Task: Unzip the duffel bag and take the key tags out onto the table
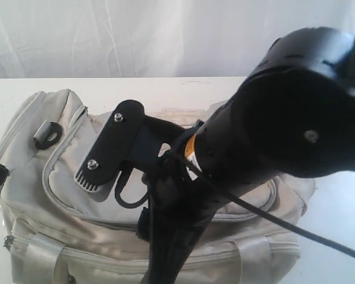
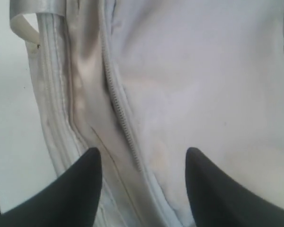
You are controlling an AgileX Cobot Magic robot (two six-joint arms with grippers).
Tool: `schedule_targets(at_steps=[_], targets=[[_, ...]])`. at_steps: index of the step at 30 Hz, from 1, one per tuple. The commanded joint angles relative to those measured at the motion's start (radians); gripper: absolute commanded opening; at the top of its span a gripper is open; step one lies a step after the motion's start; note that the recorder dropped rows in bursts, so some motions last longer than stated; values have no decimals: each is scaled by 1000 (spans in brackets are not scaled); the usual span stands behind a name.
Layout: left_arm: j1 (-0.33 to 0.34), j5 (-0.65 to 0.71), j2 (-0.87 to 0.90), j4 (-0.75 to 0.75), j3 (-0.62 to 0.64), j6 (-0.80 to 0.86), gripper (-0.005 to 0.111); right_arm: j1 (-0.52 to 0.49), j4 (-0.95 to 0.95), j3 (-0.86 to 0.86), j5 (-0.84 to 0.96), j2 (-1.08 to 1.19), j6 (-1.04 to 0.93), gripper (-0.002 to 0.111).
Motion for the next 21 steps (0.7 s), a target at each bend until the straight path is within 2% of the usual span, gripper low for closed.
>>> schedule_targets(at_steps=[1, 4, 6, 9, 15, 19, 21], targets=[[1, -23, -14, -45, 9, 2, 0, -1, -54, -3, -29, 45, 7, 48], [1, -23, -14, -45, 9, 2, 0, -1, -93, -3, -62, 59, 38, 36], [1, -23, -14, -48, 9, 2, 0, -1, -98, -3, -97, 57, 52, 19], [1, -23, -14, -52, 9, 2, 0, -1, -98, -3, -135, 50, 52, 2], [1, -23, -14, -62, 9, 2, 0, -1, -158, -3, -127, 54, 72, 0], [1, -23, -14, -67, 9, 2, 0, -5, -392, -21, -130, 54, 314, 0], [1, -21, -14, -69, 9, 2, 0, -16, -446, -45, -112, 56, 377, 0]])
